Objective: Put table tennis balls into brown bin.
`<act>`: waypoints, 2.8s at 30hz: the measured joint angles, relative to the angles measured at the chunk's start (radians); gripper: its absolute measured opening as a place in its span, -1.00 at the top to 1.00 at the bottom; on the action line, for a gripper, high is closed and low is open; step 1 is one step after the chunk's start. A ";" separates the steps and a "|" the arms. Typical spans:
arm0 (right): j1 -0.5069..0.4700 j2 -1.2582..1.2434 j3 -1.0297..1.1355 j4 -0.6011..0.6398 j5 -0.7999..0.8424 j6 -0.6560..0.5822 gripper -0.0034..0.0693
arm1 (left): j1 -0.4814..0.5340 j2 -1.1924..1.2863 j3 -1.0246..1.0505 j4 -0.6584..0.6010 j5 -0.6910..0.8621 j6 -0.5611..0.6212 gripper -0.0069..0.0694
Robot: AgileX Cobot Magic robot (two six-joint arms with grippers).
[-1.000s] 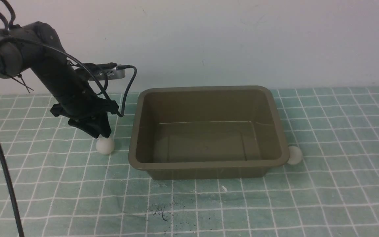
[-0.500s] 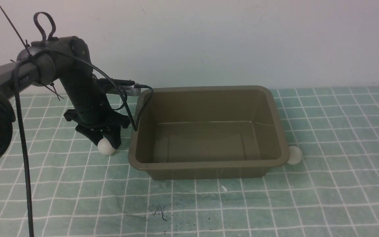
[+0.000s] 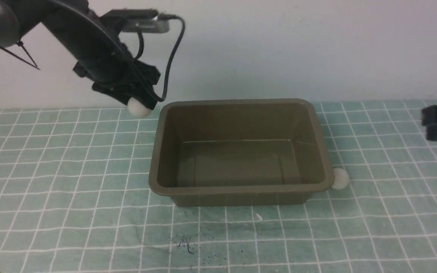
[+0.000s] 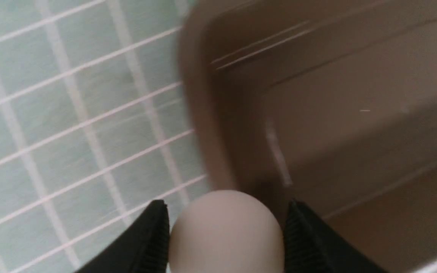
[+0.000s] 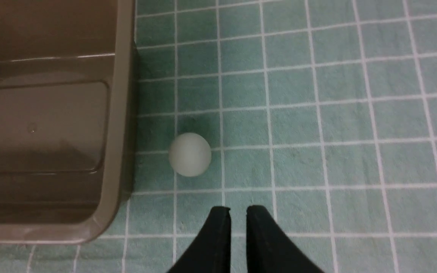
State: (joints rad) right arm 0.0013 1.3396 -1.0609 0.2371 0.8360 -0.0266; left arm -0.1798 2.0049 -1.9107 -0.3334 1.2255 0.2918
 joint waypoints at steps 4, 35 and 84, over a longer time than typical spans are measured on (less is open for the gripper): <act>0.006 0.176 -0.064 0.109 -0.013 -0.094 0.22 | -0.077 0.038 0.006 -0.030 -0.007 0.038 -0.08; 0.084 0.578 -0.299 0.158 0.082 -0.192 -0.09 | 0.076 -0.446 0.096 0.192 0.021 -0.137 0.83; 0.237 -1.349 0.611 -0.516 -0.406 0.522 0.94 | 0.092 -1.123 0.938 -0.011 -0.554 -0.046 0.83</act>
State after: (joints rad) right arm 0.2384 -0.0090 -0.4499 -0.2791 0.4305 0.4954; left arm -0.0879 0.8822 -0.9727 -0.3445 0.6711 0.2458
